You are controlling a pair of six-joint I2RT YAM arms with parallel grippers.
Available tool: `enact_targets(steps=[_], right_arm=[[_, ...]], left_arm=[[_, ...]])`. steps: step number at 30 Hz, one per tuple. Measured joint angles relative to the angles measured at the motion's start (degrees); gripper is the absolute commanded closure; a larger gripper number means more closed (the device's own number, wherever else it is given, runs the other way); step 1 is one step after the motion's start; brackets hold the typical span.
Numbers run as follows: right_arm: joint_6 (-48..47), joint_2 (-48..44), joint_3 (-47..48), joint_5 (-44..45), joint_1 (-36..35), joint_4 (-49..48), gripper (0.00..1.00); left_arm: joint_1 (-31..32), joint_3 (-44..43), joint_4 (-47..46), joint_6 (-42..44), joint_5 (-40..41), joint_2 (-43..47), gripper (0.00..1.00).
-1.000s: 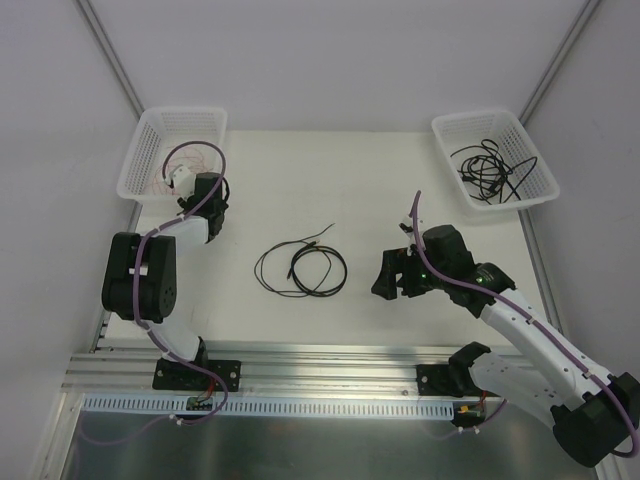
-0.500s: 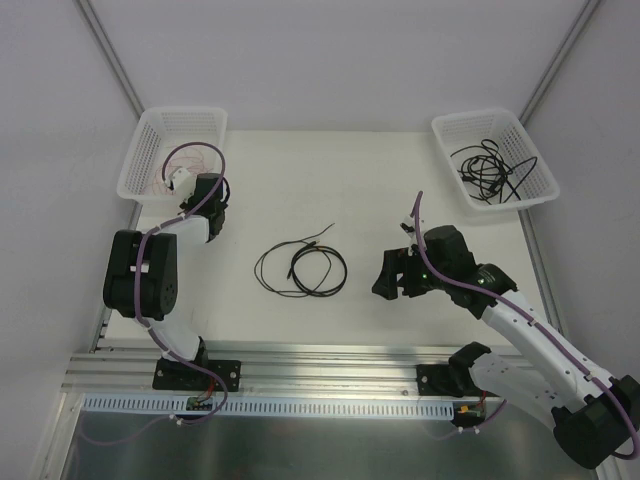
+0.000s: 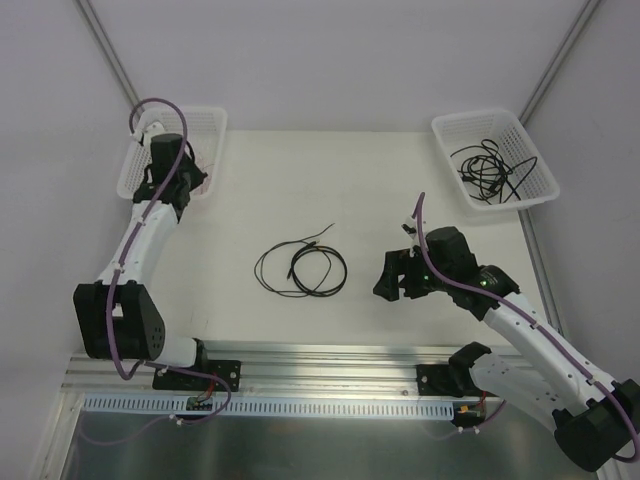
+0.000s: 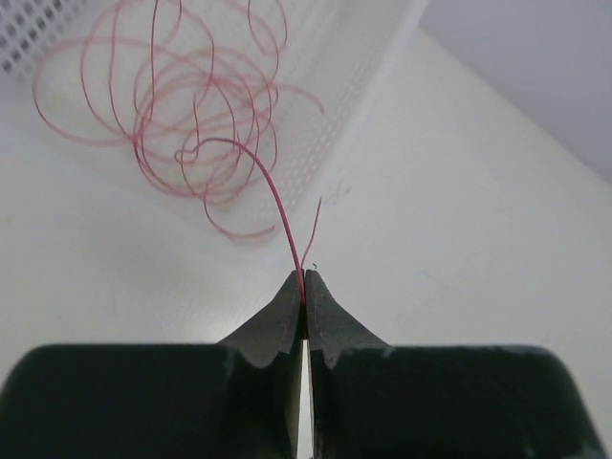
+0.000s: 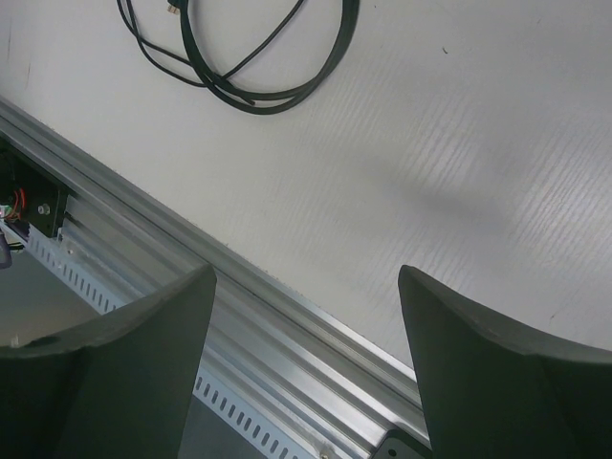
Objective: Untangle the cables
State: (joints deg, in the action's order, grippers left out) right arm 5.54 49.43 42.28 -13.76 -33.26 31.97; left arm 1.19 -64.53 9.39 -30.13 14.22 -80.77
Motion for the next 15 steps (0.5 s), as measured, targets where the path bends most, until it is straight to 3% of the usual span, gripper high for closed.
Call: enact_targets(steps=[5, 7, 8, 10, 11, 14, 15], right_arm=[[0.39, 0.0, 0.0, 0.02, 0.0, 0.07, 0.19], [0.44, 0.0, 0.0, 0.02, 0.0, 0.13, 0.19], [0.44, 0.02, 0.0, 0.04, 0.0, 0.2, 0.19], [0.44, 0.02, 0.0, 0.04, 0.0, 0.46, 0.19], [0.44, 0.04, 0.0, 0.04, 0.0, 0.55, 0.19], [0.44, 0.26, 0.0, 0.04, 0.0, 0.9, 0.19], [0.44, 0.5, 0.0, 0.07, 0.0, 0.9, 0.19]], left_arm=[[-6.62, -16.04, 3.02, 4.87, -3.48, -4.92, 1.0], [-8.94, -22.56, 2.78, 6.12, -4.92, -9.55, 0.93], [-9.88, -25.18, 2.89, 6.54, -5.77, -12.04, 0.74], [-11.47, -28.76, 2.95, 7.34, -7.43, -16.81, 0.52], [-12.07, -29.92, 3.04, 7.39, -8.28, -19.15, 0.35], [-13.2, -29.88, 4.59, 7.06, -10.4, -23.26, 0.04], [-13.27, -28.85, 5.35, 7.17, -11.08, -23.52, 0.01]])
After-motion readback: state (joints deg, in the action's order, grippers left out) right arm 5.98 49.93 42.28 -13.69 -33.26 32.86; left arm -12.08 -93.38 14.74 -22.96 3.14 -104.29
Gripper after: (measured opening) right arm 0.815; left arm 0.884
